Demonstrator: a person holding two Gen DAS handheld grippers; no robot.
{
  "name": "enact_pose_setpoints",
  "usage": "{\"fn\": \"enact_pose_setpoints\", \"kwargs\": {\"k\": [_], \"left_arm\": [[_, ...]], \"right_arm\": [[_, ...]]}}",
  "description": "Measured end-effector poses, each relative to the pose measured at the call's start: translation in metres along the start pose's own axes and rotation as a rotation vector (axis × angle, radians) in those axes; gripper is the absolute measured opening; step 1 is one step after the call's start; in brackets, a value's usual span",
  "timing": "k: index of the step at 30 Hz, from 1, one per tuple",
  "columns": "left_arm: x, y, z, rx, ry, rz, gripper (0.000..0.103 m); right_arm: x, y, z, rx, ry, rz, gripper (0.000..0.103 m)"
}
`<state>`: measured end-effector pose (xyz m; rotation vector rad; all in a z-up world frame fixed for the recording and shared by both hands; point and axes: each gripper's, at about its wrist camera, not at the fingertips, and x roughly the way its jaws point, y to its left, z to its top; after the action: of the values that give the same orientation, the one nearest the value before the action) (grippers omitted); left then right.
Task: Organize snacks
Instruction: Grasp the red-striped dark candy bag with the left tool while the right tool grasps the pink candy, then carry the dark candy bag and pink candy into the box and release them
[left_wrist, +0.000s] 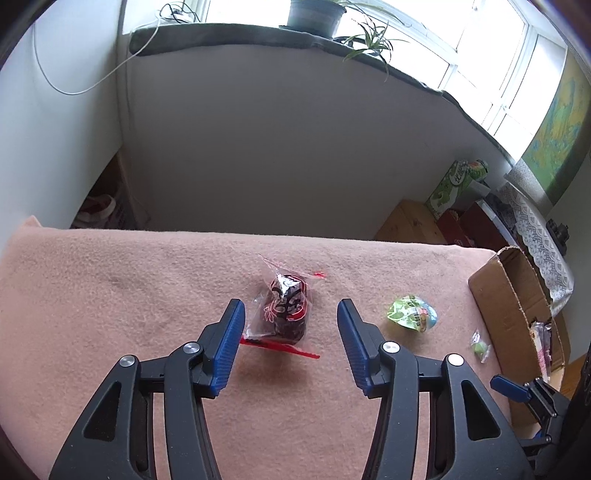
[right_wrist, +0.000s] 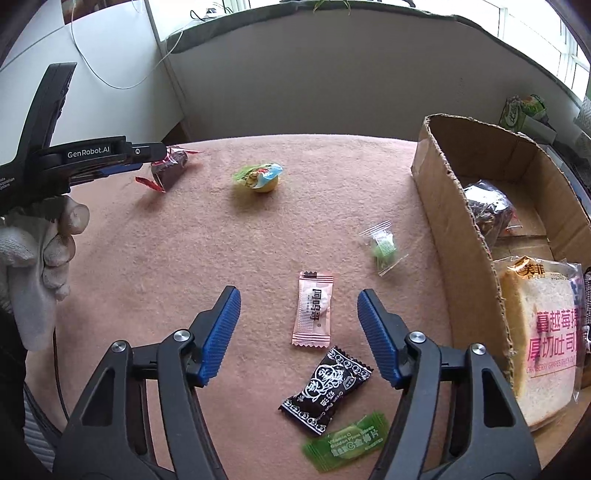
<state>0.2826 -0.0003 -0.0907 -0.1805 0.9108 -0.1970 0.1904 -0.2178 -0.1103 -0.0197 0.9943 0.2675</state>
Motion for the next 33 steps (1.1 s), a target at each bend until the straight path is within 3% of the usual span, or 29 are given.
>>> {"fn": "enact_pose_setpoints", "kwargs": {"k": [3, 7, 12, 14, 17, 24, 33], "left_arm": [[0.012, -0.001, 0.001, 0.007, 0.013, 0.015, 0.051], [0.025, -0.003, 0.0, 0.012, 0.033, 0.027, 0.051], [0.034, -0.001, -0.002, 0.005, 0.043, 0.048, 0.05], [0.036, -0.003, -0.004, 0.019, 0.044, 0.069, 0.037], [0.033, -0.003, -0.006, 0.031, 0.032, 0.081, 0.031], [0.019, 0.0, -0.013, 0.006, 0.015, 0.074, 0.031], [-0.043, -0.019, -0.029, -0.074, -0.096, -0.019, 0.031]], "right_arm": [[0.015, -0.01, 0.0, 0.012, 0.035, -0.017, 0.056], [0.018, -0.009, 0.001, -0.012, 0.032, -0.038, 0.051], [0.017, 0.0, 0.0, -0.064, 0.028, -0.069, 0.027], [0.015, 0.001, -0.001, -0.065, 0.027, -0.06, 0.022], [0.014, 0.001, -0.001, -0.058, 0.024, -0.05, 0.021], [-0.005, 0.002, -0.001, -0.033, -0.012, -0.008, 0.021], [-0.058, 0.001, -0.006, 0.034, -0.134, 0.049, 0.021]]}}
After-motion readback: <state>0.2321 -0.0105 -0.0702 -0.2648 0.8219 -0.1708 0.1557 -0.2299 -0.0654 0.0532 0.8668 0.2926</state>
